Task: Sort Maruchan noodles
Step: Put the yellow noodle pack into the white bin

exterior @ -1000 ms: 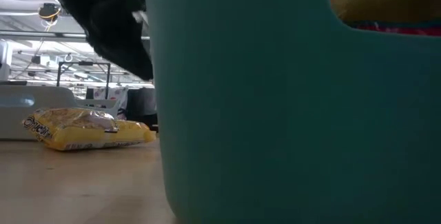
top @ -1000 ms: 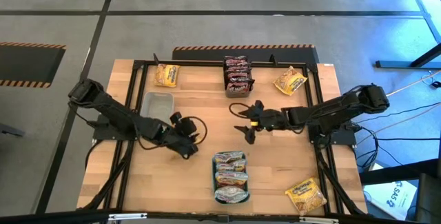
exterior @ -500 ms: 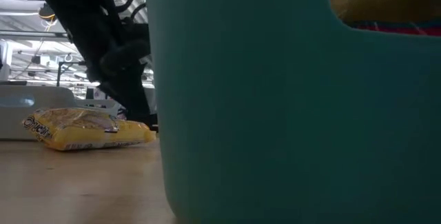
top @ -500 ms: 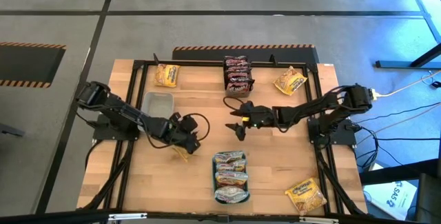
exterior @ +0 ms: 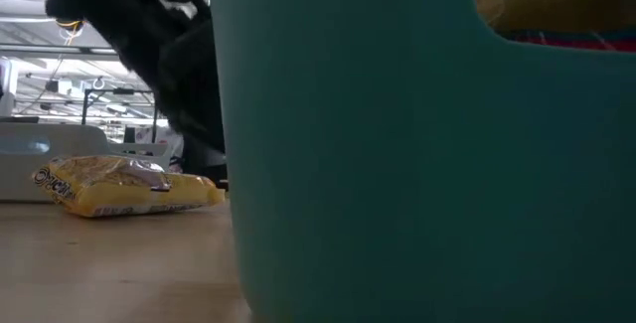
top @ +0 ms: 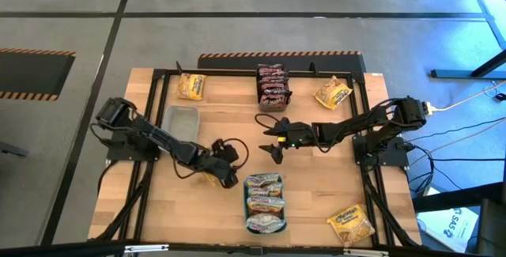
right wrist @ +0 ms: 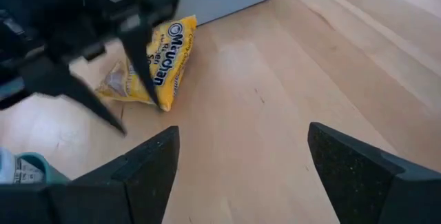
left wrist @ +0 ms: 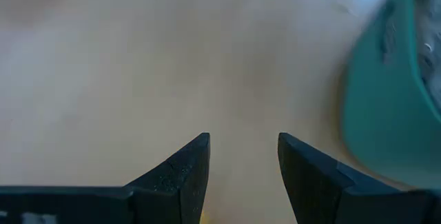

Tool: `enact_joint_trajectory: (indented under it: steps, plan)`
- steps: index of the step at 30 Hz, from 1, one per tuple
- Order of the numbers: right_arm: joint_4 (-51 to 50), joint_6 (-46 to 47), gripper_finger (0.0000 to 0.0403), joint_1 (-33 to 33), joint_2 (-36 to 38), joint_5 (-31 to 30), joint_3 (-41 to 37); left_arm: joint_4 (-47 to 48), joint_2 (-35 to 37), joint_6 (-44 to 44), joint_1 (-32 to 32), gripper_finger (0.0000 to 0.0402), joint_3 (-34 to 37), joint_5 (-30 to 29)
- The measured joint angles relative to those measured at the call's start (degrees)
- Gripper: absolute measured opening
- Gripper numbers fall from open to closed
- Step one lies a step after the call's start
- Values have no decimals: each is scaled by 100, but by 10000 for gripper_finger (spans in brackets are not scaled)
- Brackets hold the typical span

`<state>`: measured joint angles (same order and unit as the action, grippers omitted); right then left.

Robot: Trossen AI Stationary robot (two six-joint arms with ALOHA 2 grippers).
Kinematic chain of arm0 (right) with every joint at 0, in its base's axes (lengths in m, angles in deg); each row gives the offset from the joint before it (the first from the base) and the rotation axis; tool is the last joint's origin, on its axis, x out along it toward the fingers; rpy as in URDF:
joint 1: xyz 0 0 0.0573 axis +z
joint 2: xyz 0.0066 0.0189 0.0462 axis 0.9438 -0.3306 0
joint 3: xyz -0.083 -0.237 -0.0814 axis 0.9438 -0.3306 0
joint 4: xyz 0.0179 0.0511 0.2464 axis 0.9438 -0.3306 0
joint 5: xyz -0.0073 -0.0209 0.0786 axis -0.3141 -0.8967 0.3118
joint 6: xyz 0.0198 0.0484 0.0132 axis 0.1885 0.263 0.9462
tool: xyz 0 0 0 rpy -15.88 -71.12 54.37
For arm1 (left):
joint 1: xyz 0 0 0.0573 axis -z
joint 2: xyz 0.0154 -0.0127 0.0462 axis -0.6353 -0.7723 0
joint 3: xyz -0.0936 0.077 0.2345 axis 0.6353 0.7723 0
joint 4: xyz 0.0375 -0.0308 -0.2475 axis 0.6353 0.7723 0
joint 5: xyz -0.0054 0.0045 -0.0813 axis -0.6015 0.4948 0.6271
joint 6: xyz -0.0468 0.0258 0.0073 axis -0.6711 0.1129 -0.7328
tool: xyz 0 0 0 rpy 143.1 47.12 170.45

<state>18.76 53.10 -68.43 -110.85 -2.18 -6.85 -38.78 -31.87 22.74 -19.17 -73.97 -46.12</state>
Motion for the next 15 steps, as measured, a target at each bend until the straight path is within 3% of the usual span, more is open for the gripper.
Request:
enact_joint_trajectory:
  steps: [5,12,15]
  plan:
    - [2,-152,303,2,0,59,0,-681,-273,33,85,165,-8,1028]
    - [-29,-296,303,0,0,268,0,-598,-221,327,367,165,-90,1518]
    - [-26,-448,303,0,2,398,0,-766,-303,436,487,165,-227,1420]
